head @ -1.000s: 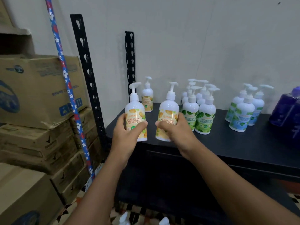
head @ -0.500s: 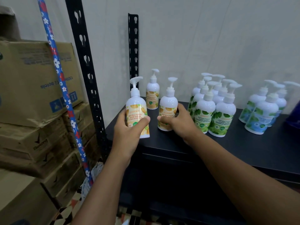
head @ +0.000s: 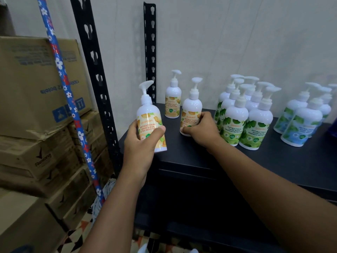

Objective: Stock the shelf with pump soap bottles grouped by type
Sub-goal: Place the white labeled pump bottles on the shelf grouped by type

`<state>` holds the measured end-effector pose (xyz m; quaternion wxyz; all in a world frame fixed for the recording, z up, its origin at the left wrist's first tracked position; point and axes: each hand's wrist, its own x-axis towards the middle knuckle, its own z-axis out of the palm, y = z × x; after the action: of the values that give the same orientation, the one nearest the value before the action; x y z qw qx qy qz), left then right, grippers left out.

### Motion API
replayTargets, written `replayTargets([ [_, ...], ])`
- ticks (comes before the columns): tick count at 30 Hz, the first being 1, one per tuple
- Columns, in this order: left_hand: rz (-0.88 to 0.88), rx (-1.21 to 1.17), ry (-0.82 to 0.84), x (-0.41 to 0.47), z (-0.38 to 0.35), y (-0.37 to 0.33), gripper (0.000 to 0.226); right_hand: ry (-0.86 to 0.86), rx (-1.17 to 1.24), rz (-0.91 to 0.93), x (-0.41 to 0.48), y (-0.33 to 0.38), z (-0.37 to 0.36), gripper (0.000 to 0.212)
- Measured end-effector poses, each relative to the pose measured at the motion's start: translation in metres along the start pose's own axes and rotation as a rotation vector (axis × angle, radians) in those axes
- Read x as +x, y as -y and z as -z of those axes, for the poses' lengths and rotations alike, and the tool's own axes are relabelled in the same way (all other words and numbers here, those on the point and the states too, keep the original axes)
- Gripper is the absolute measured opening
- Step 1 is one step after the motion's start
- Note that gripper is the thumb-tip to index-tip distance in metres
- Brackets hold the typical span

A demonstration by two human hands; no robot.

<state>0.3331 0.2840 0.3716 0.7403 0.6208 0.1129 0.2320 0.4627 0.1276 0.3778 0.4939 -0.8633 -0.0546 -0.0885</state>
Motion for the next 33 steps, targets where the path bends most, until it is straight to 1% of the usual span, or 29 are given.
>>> replayTargets([
  [4, 0.013, -0.024, -0.003, 0.004, 0.0, 0.001, 0.081, -0.011, -0.015, -0.028, 0.02, 0.005, -0.004, 0.069],
  [10, 0.01, -0.039, -0.002, 0.007, -0.004, 0.002, 0.077, -0.016, -0.032, -0.053, 0.043, 0.011, -0.01, 0.063],
  [13, 0.014, -0.053, 0.0, 0.008, -0.005, 0.003, 0.078, -0.022, -0.031, -0.067, 0.052, 0.012, -0.014, 0.061],
  [27, 0.026, -0.04, 0.017, 0.011, -0.003, 0.004, 0.082, -0.039, -0.08, -0.094, 0.077, 0.012, -0.026, 0.064],
  [33, 0.01, -0.031, 0.024, 0.01, -0.004, 0.004, 0.073, -0.027, -0.087, -0.108, 0.082, 0.013, -0.025, 0.064],
])
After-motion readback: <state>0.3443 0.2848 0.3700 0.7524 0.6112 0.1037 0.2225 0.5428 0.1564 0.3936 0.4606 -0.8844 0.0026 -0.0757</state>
